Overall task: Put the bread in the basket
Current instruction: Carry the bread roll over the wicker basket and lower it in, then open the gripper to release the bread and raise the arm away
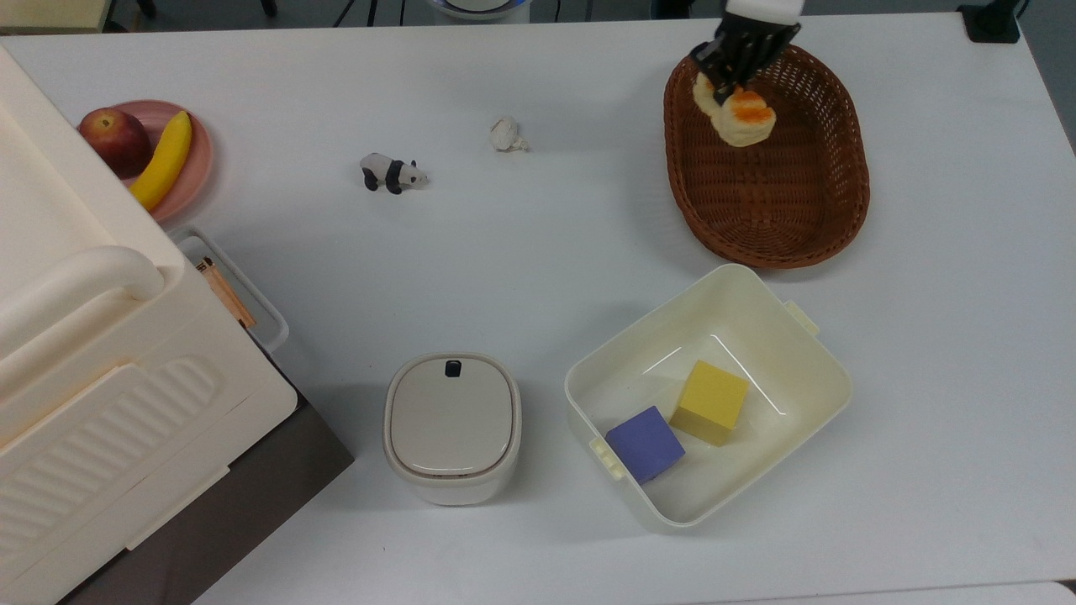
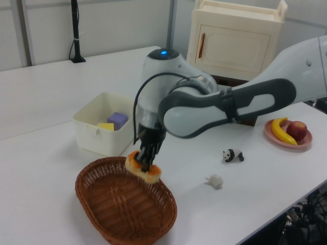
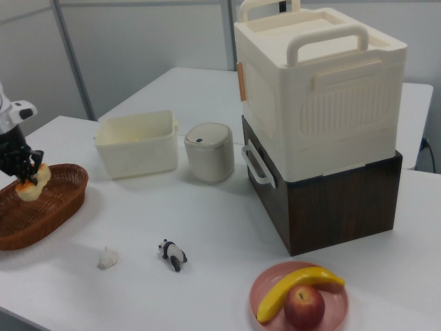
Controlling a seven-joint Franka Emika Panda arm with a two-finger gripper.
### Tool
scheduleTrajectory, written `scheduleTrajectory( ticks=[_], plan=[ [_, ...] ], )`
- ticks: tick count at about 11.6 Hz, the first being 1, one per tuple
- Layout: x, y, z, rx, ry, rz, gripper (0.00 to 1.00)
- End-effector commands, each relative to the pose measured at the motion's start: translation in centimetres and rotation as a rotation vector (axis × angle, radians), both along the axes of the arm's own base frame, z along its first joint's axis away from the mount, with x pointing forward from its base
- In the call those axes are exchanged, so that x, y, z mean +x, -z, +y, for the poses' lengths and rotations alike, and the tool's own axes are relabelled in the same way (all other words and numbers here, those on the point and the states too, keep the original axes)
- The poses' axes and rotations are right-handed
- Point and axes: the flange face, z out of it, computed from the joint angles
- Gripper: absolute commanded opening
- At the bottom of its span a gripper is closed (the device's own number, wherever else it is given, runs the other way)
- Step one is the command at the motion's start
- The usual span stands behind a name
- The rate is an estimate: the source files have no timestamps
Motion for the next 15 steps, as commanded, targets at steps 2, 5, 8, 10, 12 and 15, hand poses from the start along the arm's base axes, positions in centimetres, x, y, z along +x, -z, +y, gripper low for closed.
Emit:
scheduleTrajectory(
  ticks=[2,5,8,10,12,15],
  plan=[
    [0.7,1.5,5.7,0.006,0.025,0.019,1.00],
    [0.5,-0.2,6.1,0.025,0.027,-0.004,1.00],
    [2.2,-4.8,1.7,0.020,0.088,-0.045,1.00],
    [4.8,-7.0,-3.8,-0.040,0.181,-0.061,1.00],
    [7.5,-9.5,-10.7,-0.089,0.316,-0.009,1.00],
    [10.8,-14.6,-21.6,-0.065,0.520,-0.049,1.00]
  ],
)
